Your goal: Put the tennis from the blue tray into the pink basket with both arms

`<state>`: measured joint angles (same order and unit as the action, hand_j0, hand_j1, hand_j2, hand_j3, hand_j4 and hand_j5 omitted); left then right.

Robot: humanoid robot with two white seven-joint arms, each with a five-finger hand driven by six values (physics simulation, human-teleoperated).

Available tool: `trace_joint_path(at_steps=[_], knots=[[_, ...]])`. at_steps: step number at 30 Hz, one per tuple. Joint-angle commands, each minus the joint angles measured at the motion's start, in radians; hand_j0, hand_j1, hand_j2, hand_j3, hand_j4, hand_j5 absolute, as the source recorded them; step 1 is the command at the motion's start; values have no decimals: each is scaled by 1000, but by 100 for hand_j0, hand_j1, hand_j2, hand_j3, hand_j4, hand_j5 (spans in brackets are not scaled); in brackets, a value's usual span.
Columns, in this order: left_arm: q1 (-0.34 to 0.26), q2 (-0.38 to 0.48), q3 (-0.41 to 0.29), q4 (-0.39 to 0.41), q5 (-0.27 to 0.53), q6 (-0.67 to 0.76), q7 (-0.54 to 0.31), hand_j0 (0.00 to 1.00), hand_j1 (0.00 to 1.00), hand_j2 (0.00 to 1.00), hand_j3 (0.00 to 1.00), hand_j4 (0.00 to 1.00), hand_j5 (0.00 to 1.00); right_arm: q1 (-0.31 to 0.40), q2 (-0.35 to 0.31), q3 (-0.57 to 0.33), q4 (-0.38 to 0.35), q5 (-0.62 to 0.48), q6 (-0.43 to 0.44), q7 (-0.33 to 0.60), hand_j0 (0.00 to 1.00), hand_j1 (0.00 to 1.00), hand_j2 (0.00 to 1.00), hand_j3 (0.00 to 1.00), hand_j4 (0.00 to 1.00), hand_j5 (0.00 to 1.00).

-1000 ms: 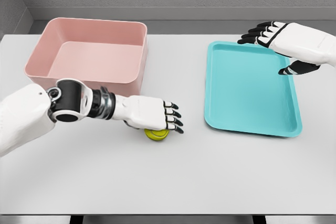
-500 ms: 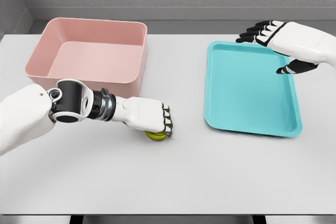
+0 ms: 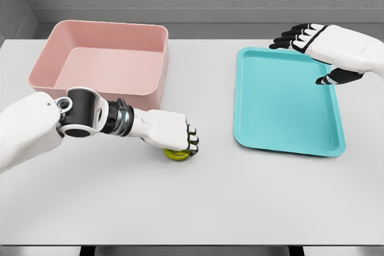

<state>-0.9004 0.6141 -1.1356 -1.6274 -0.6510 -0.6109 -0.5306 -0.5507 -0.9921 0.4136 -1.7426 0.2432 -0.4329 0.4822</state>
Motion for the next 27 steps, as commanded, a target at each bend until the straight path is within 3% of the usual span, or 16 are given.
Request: trace_joint_path(at_steps=[1,5,7,13,18,21,24,27], knots=[[0,1,4,3,99,0,1,25,25,25,25,25,25,-2,0,-1,0,-4,2,-1,100,100,100,100,100,100],[-21,6,27,12,267,0,1,21,21,21,21,21,21,0,0,-2,0,-4,2,-1,100,100,100,100,100,100],[-23,7,62,20,289,0,1,21,21,21,21,21,21,0,0,-1,0,-4,2,-1,100,100,100,100,100,100],[-8,24,283,50,306,0,-5,22,22,22,22,22,22,0,0,-2,0,-5,2,-1,100,100,100,100,100,100],[-20,22,405,168,303,0,-6,22,22,22,22,22,22,0,-2,-2,0,-5,2,-1,100,100,100,100,100,100],[-21,21,435,276,292,0,-8,22,22,22,22,22,22,0,0,-2,0,-4,2,-1,100,100,100,100,100,100],[-29,19,458,446,277,0,-16,23,23,23,23,23,23,-2,0,-2,0,-4,2,-1,100,100,100,100,100,100],[-32,-2,456,563,212,0,-17,23,23,23,23,23,23,-2,-2,-2,0,-5,2,-1,100,100,100,100,100,100]])
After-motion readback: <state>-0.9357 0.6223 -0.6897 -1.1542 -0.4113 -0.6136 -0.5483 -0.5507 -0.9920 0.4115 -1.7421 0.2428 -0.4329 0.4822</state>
